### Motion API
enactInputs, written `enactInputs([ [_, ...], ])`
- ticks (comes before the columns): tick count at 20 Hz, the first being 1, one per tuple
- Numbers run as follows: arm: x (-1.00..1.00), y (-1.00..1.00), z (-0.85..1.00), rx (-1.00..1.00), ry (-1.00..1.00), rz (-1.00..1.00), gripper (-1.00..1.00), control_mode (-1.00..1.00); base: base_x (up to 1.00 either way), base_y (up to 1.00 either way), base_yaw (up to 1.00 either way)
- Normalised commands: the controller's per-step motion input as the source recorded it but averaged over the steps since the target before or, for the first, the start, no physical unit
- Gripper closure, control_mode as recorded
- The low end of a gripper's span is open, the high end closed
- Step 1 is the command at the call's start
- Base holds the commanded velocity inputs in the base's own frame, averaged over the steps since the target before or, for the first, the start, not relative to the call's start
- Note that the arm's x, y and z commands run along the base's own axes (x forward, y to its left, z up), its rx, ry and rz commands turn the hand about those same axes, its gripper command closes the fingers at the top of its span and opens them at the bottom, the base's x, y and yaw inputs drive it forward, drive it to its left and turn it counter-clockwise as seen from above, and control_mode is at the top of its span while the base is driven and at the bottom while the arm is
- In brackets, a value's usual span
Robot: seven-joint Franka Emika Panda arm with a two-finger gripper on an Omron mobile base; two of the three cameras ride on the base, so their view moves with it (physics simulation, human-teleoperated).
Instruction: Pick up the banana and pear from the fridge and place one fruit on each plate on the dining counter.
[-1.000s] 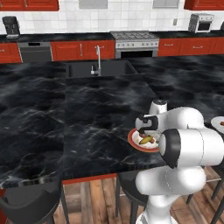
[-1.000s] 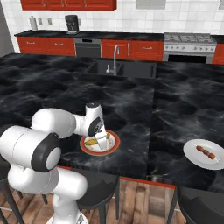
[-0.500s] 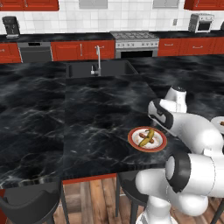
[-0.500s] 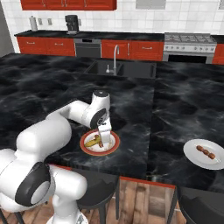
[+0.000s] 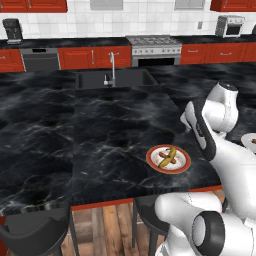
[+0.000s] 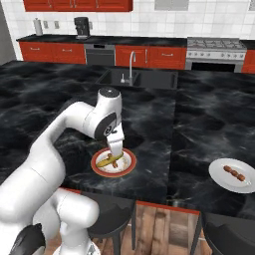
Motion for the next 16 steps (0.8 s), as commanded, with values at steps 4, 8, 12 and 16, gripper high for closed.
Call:
enactInputs([
  [4,-0.92,0.00,0.67,-0.07,-0.17,0.18,-1.00,-1.00,0.00,0.00,0.00],
  [8,-0.89,0.03,0.69,-0.13,-0.18,0.20,-1.00,-1.00,0.00,0.00,0.00],
  [12,-0.89,0.13,0.50,-0.16,-0.15,0.27,-1.00,-1.00,0.00,0.00,0.00],
  [16,-0.84,0.24,0.34,-0.21,-0.13,0.32,-1.00,-1.00,0.00,0.00,0.00],
])
